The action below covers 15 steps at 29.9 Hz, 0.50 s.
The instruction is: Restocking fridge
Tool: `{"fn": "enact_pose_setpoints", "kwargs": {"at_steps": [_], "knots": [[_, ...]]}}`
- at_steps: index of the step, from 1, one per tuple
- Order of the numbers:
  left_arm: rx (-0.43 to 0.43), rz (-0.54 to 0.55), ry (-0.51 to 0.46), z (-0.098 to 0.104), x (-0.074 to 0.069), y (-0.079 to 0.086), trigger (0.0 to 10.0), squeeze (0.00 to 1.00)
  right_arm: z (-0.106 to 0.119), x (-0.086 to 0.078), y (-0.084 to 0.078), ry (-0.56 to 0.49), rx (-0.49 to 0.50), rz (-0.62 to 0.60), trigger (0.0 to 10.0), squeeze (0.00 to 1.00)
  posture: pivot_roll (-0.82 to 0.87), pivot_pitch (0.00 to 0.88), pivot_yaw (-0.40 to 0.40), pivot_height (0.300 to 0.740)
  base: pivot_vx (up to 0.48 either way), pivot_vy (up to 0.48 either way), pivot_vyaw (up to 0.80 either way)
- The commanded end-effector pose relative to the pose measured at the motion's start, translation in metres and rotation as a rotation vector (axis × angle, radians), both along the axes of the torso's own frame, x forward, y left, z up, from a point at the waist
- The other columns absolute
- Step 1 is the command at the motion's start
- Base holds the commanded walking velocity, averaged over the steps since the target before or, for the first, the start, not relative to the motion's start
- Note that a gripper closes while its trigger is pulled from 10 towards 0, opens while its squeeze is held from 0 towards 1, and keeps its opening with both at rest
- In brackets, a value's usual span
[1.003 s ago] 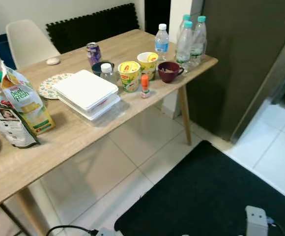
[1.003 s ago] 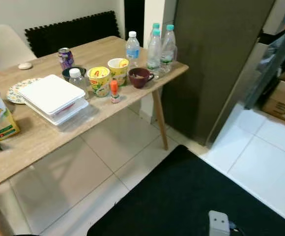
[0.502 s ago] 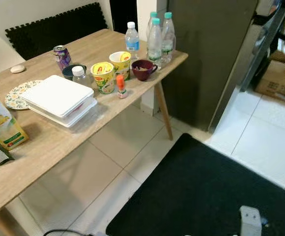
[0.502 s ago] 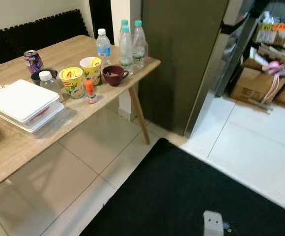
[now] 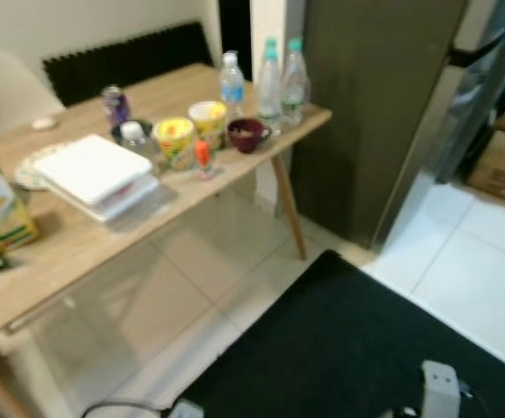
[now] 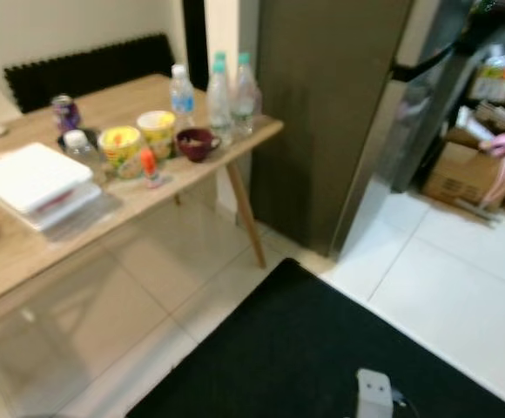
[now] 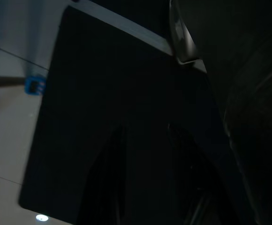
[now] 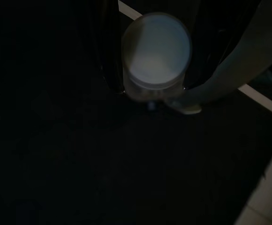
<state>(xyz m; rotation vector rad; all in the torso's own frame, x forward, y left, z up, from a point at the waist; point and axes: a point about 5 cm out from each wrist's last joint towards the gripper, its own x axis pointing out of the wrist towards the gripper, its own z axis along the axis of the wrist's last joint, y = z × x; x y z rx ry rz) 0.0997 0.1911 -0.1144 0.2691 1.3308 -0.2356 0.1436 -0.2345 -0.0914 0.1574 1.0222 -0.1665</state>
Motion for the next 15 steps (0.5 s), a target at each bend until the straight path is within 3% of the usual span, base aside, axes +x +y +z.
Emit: {"fn": "enact_pose_setpoints", "kwargs": {"at_steps": [1, 10, 15], "knots": [[-0.035, 0.004, -0.193, 0.014, 0.0474, -0.0074, 10.0, 0.0, 0.0015, 0.0018, -0.0031, -0.005, -0.012, 0.008, 10.0, 0.0, -0.06, 0.0, 0.016, 0.74, 0.0, -0.446, 0.77], [-0.032, 0.001, -0.19, 0.0138, 0.0464, -0.0066, 10.0, 0.0, -0.0004, -0.0026, -0.0021, 0.008, -0.006, 0.012, 10.0, 0.0, -0.06, 0.0, 0.018, 0.74, 0.0, -0.442, 0.77], [0.005, -0.005, -0.198, 0.014, 0.0466, -0.0038, 10.0, 0.0, -0.0009, -0.0036, -0.0015, 0.01, -0.01, 0.013, 10.0, 0.0, -0.06, 0.0, 0.02, 0.74, 0.0, -0.151, 0.77]]}}
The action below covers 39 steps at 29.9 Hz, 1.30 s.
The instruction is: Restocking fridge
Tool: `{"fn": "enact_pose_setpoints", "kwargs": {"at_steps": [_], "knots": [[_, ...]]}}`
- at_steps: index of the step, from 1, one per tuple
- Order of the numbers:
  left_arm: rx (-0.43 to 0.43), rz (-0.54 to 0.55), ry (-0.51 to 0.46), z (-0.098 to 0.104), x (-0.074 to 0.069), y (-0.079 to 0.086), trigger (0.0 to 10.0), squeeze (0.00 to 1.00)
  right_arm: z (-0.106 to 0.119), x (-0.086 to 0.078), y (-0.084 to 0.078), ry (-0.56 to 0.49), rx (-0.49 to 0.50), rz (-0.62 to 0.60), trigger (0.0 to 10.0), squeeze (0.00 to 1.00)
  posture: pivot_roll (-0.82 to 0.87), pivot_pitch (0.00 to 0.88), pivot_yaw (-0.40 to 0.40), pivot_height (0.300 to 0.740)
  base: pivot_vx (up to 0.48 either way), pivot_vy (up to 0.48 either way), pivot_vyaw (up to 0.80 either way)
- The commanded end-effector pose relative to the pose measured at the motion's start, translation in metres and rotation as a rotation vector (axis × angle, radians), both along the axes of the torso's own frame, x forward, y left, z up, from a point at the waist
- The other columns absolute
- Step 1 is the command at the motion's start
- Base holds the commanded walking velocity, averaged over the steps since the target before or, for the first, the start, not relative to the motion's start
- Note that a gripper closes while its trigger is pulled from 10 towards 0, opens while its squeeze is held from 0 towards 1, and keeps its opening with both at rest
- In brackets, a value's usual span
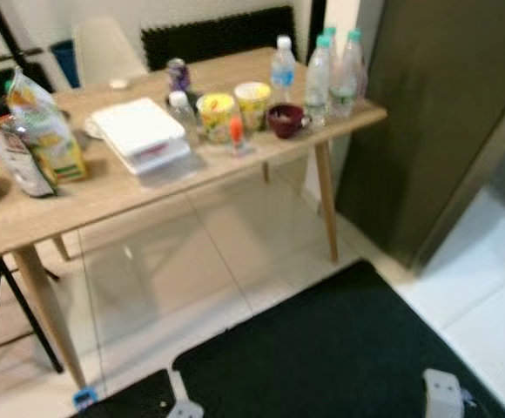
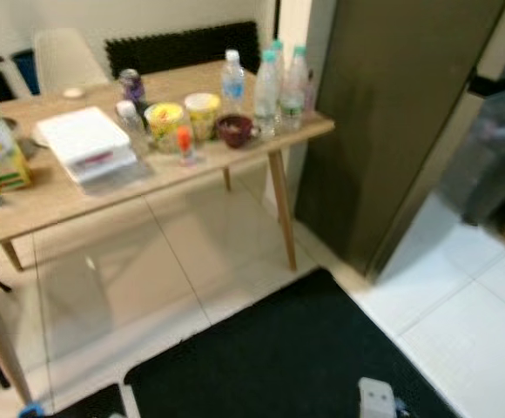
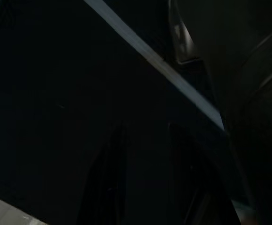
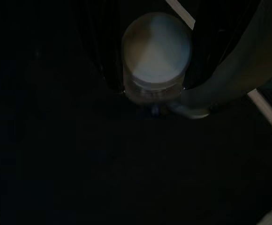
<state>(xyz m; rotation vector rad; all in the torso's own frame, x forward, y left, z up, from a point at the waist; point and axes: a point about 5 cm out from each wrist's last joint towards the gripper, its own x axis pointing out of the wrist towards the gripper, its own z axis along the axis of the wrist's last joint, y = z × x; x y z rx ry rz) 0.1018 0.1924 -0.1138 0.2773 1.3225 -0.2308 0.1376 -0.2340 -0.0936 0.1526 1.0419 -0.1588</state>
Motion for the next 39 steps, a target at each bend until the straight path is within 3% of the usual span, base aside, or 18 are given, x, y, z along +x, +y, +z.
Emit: {"fn": "enact_pose_setpoints", "kwargs": {"at_steps": [1, 7, 18, 39], "knots": [[0.001, -0.004, -0.19, 0.0134, 0.0446, -0.0049, 10.0, 0.0, 0.0014, 0.0023, -0.0022, -0.01, -0.014, 0.003, 10.0, 0.0, -0.06, 0.0, 0.02, 0.74, 0.0, 0.0, 0.77], [-0.007, 0.007, -0.194, 0.0139, 0.0461, -0.0055, 10.0, 0.0, 0.0004, -0.0001, -0.0044, 0.022, -0.062, 0.003, 10.0, 0.0, -0.07, 0.0, 0.022, 0.74, 0.0, 0.0, 0.0], [-0.027, -0.029, -0.19, 0.0137, 0.0467, -0.0107, 10.0, 0.0, -0.0002, -0.0012, -0.0035, 0.027, -0.061, 0.005, 10.0, 0.0, -0.07, 0.0, 0.019, 0.74, 0.0, 0.0, 0.0], [-0.029, -0.059, -0.193, 0.0141, 0.0482, -0.0126, 10.0, 0.0, 0.0029, 0.0063, -0.0057, 0.016, -0.074, 0.016, 10.0, 0.0, -0.06, 0.0, 0.007, 0.74, 0.317, 0.0, 0.0]]}}
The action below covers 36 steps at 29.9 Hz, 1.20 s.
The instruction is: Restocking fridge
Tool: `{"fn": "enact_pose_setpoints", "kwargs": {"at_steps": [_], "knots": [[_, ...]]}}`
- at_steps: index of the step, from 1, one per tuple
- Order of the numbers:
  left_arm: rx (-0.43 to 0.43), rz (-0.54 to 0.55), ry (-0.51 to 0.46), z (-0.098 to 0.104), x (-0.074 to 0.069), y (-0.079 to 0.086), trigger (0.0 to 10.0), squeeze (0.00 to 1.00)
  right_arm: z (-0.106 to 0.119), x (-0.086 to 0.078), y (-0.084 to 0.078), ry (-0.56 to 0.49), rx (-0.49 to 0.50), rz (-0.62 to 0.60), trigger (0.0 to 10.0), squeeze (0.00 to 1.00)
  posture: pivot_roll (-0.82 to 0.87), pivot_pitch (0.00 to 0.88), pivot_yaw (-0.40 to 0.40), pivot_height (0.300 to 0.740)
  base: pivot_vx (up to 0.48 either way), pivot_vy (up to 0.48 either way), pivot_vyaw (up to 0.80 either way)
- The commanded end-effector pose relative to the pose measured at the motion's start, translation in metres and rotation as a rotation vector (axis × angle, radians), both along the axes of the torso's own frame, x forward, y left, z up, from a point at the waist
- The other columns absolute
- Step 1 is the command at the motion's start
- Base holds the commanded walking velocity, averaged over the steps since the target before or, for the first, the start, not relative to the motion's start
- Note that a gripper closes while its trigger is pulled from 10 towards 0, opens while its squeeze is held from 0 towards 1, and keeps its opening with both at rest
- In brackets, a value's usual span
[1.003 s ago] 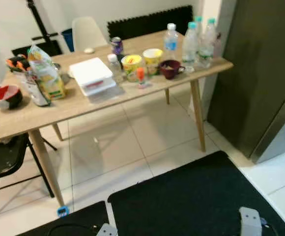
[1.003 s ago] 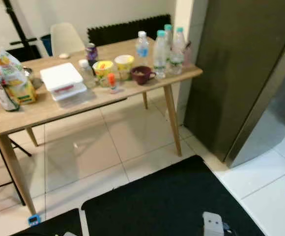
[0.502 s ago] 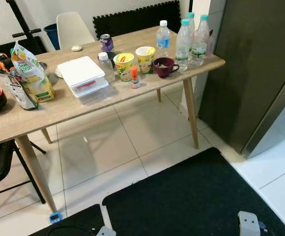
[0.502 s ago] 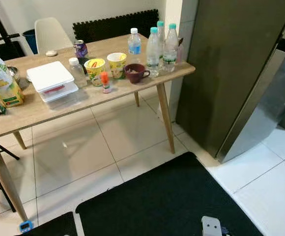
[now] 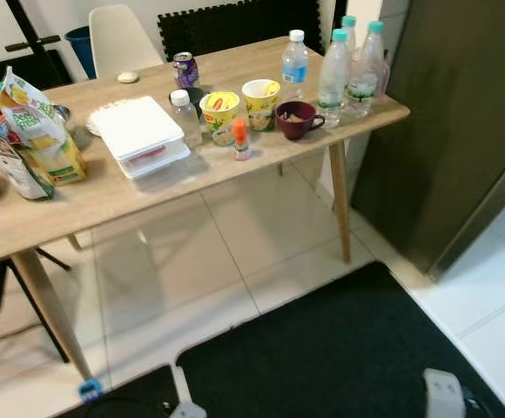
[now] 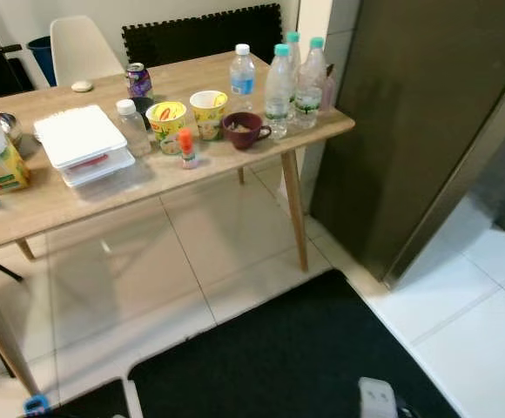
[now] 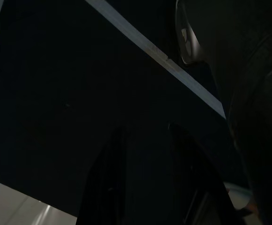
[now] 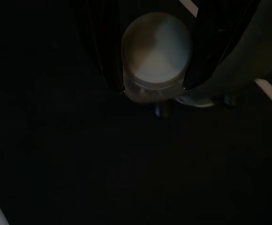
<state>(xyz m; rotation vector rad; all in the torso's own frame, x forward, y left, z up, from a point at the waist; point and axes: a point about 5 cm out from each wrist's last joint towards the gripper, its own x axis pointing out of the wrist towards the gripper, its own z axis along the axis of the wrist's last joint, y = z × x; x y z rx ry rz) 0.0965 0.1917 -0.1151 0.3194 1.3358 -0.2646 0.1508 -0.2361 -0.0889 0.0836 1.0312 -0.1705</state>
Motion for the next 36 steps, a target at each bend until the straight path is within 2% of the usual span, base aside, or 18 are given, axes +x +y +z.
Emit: {"fn": "enact_pose_setpoints", "kwargs": {"at_steps": [1, 6, 20, 26, 36], "knots": [[-0.048, -0.013, -0.208, 0.0154, 0.0533, -0.0117, 10.0, 0.0, -0.0018, -0.0068, -0.0035, 0.021, -0.01, -0.008, 10.0, 0.0, -0.06, 0.0, 0.009, 0.74, 0.356, 0.0, 0.0], [-0.048, -0.013, -0.203, 0.0148, 0.0516, -0.0116, 10.0, 0.0, -0.0025, -0.008, -0.0027, 0.027, -0.005, -0.013, 10.0, 0.0, -0.06, 0.0, 0.012, 0.74, 0.362, 0.0, 0.0], [-0.051, -0.012, -0.205, 0.015, 0.0519, -0.0115, 10.0, 0.0, -0.0024, -0.0066, -0.0009, 0.015, 0.007, -0.036, 10.0, 0.0, -0.06, 0.0, 0.015, 0.74, 0.365, 0.0, -0.78], [-0.045, -0.011, -0.209, 0.0151, 0.0522, -0.0109, 10.0, 0.0, -0.0023, -0.0058, 0.0, 0.011, 0.003, -0.027, 10.0, 0.0, -0.06, 0.0, 0.015, 0.74, 0.352, 0.0, 0.0], [-0.065, 0.018, -0.213, 0.0153, 0.0523, -0.0107, 10.0, 0.0, -0.003, -0.0072, 0.0011, 0.013, 0.005, -0.024, 10.0, 0.0, -0.06, 0.0, 0.018, 0.74, 0.0, 0.0, 0.0]]}}
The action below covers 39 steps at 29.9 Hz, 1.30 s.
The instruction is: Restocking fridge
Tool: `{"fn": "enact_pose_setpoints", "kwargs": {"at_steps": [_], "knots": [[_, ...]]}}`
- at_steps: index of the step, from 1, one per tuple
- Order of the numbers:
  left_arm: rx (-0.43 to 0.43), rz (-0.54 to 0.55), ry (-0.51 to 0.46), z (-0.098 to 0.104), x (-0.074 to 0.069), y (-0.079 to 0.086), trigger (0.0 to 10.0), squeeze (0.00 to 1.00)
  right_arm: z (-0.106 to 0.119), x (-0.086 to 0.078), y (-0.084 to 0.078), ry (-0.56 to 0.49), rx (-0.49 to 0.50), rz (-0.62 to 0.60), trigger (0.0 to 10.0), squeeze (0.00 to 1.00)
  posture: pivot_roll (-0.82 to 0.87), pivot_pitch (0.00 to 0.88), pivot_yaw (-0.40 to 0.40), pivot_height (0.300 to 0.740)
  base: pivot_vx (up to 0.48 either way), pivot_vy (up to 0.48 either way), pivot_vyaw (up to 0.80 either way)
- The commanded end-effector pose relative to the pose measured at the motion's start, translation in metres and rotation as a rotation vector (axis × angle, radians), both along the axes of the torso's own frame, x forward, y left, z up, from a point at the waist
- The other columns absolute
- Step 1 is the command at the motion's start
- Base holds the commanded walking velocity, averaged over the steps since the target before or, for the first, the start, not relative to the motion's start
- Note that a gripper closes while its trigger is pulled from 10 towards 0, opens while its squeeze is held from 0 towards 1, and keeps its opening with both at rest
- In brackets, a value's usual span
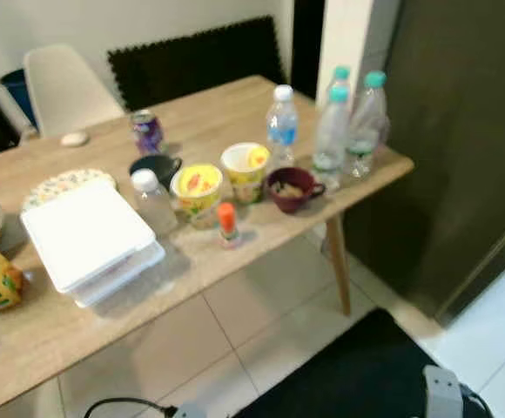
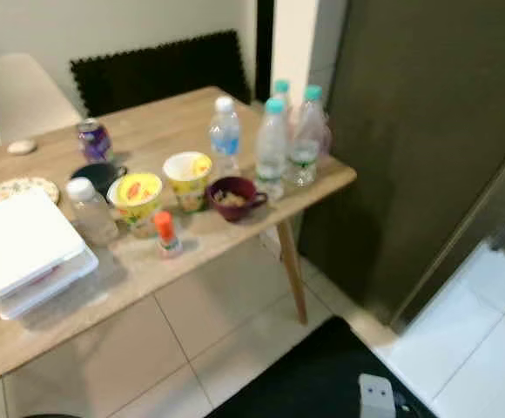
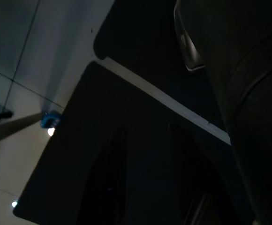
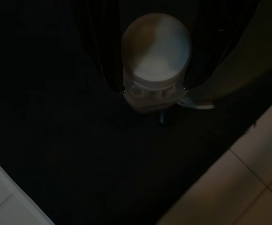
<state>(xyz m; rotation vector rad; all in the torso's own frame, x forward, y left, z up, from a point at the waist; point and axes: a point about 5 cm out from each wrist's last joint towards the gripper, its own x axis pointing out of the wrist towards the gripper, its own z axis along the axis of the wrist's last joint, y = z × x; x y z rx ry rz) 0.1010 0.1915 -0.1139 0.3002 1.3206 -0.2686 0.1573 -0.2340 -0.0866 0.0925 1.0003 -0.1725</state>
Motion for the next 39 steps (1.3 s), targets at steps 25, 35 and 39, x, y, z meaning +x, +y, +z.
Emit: {"fn": "enact_pose_setpoints", "kwargs": {"at_steps": [25, 35, 39], "knots": [[-0.045, -0.001, -0.191, 0.0138, 0.0474, -0.0113, 10.0, 0.0, -0.0053, -0.0139, -0.0011, 0.045, -0.001, -0.006, 10.0, 0.0, -0.07, 0.0, 0.015, 0.74, 0.0, -0.459, 0.0], [-0.044, -0.008, -0.194, 0.0141, 0.0483, -0.0118, 10.0, 0.0, -0.0046, -0.0122, -0.0015, 0.042, -0.005, 0.004, 10.0, 0.0, -0.08, 0.0, 0.015, 0.74, 0.0, -0.461, 0.0], [-0.044, -0.006, -0.194, 0.0141, 0.0483, -0.0118, 10.0, 0.0, -0.0044, -0.0119, -0.0012, 0.037, -0.003, 0.008, 10.0, 0.0, -0.08, 0.0, 0.015, 0.74, 0.0, -0.461, 0.0]]}}
